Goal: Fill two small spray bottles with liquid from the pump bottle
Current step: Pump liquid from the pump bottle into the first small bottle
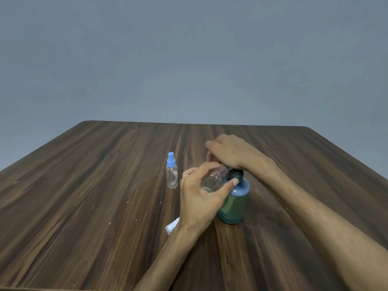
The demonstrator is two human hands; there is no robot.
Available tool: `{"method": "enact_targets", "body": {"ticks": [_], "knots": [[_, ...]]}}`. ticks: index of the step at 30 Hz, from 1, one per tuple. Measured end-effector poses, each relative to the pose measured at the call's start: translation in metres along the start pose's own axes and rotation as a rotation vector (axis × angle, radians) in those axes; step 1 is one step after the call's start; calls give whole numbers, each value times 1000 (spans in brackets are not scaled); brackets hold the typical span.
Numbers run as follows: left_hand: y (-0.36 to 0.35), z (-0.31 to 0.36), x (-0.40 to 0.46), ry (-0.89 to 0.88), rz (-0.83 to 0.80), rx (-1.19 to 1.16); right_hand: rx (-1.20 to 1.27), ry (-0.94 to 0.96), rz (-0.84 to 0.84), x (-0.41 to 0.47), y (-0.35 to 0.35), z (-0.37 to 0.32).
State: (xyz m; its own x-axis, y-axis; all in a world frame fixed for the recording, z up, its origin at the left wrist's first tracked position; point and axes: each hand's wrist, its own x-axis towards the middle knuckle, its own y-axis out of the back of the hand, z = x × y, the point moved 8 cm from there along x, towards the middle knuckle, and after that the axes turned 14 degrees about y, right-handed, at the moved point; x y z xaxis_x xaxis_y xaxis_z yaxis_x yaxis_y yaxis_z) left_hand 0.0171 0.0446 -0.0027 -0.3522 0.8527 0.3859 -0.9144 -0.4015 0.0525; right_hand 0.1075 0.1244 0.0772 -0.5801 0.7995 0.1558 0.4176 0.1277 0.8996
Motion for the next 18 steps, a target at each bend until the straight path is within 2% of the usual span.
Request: {"method": "enact_targets", "body": {"ticks": [5,8,12,16,18], "knots": [[0,-2,1,-11,3,1,8,16,53,0,8,-3],[0,-5,2,6,2,-7,-21,-16,-23,-1,-1,-1],[1,-4,1,-9,4,-13,-13,-6,44,-2,7,-2],[0,-3,1,-4,0,-4,-21,-38,-37,-2,-1,0],[1,-2,1,-10,3,0,-9,-26,13,-3,4,-1]]}}
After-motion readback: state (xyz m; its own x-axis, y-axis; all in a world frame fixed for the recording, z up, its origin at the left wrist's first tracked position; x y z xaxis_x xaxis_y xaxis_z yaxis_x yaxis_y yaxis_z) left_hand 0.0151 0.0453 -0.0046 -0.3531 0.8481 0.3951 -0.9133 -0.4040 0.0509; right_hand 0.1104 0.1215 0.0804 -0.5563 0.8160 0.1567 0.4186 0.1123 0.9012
